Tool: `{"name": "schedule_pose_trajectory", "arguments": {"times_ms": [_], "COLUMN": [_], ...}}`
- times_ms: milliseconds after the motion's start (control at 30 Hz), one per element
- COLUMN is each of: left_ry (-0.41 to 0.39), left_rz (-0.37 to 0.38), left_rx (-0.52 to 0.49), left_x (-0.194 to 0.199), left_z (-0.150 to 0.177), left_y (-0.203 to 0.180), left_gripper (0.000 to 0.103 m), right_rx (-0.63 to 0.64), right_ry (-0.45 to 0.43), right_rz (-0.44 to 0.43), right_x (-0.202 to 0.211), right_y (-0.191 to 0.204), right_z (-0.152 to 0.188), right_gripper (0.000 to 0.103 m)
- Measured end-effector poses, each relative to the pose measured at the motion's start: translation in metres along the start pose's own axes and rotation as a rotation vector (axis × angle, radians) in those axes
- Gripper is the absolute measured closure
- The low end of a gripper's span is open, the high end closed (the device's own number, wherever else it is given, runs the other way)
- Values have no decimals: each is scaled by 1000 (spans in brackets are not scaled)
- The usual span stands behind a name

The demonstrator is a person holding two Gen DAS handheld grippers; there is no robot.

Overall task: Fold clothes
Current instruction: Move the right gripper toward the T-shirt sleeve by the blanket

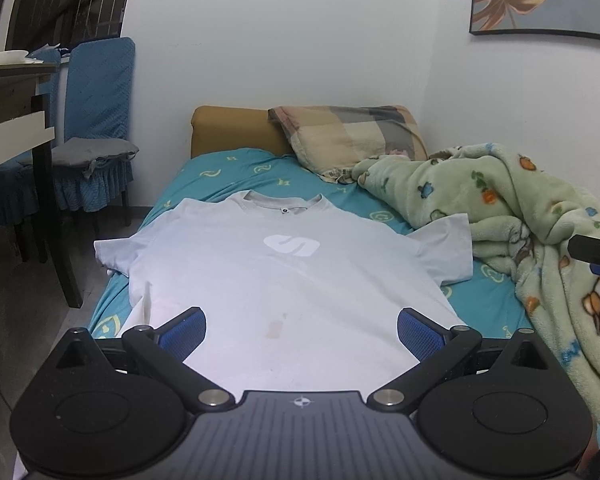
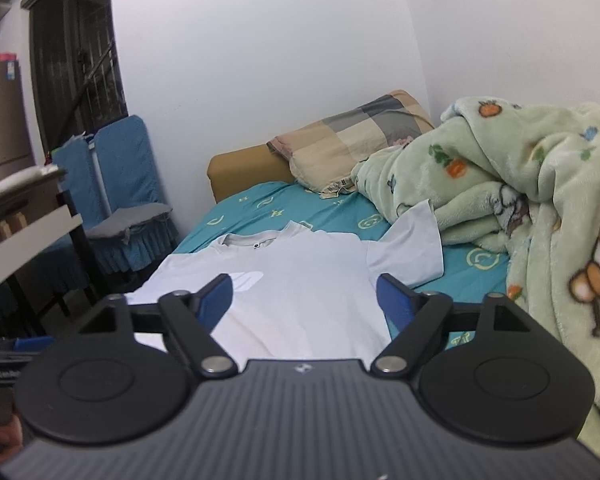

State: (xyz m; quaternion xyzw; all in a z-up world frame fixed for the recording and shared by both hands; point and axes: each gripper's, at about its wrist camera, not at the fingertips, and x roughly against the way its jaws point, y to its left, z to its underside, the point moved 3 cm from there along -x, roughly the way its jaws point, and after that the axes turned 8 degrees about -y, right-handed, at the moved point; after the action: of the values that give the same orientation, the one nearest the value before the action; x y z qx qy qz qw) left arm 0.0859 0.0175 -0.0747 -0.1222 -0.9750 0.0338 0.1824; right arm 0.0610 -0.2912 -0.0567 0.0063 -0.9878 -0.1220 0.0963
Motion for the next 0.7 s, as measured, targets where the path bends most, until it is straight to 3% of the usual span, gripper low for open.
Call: {"name": "schedule_pose_trajectory", "arguments": {"times_ms": [300, 467, 700], "left_ry": [12, 27, 43], "left_rz": [-31, -41, -74], "left_rx": [27, 42, 63], "left_x": [3, 2, -4], "left_z": [3, 3, 0], "left_y": [7, 9, 14], "left_gripper": [0, 0, 0], "right_rx": [-81, -261, -467], "right_ry": [8, 78, 118], "right_rz": [14, 4, 54], "right_x": [-2, -33, -80], "right_y": [-12, -33, -66], "right_z": [2, 7, 17], "right_gripper": [17, 17, 17]}}
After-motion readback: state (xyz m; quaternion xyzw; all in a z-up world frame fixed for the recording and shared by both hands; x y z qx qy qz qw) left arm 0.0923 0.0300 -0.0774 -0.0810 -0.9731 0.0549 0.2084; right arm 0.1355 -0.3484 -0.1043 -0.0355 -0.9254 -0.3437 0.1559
